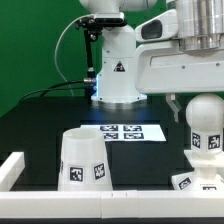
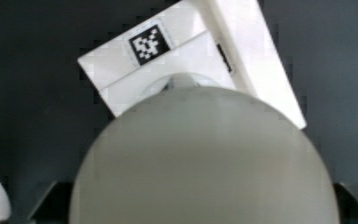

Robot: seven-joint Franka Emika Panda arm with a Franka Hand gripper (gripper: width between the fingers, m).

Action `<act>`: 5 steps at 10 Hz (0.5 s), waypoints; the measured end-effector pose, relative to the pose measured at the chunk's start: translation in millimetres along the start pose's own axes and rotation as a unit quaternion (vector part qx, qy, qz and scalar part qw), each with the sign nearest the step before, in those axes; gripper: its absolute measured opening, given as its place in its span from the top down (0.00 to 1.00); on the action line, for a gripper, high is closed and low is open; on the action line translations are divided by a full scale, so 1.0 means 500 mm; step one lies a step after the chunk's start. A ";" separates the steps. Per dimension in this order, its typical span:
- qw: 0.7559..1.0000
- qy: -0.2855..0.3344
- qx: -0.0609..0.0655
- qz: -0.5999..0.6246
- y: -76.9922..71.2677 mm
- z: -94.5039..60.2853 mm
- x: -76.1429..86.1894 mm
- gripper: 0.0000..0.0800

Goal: Assemble lamp

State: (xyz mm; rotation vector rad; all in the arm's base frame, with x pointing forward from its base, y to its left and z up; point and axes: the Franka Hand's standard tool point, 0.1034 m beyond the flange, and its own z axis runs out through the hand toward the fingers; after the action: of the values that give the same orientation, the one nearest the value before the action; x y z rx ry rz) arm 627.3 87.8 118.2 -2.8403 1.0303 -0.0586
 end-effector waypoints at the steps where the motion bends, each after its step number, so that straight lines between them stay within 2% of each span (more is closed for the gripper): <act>1: 0.996 0.001 -0.002 0.094 0.000 0.001 -0.004 0.29; 2: 0.981 0.002 -0.002 0.195 -0.001 0.003 -0.011 0.29; 4: 0.933 -0.009 0.012 0.360 -0.005 0.005 -0.016 0.28; 5: 0.921 -0.012 0.015 0.388 -0.004 0.006 -0.016 0.28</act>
Offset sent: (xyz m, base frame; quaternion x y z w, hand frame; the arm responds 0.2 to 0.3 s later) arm 0.0140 0.0078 0.0017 0.0537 0.0014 0.4575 0.8876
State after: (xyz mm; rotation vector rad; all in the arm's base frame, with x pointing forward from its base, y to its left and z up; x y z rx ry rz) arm 622.7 94.9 115.5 -2.1875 2.0230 0.0350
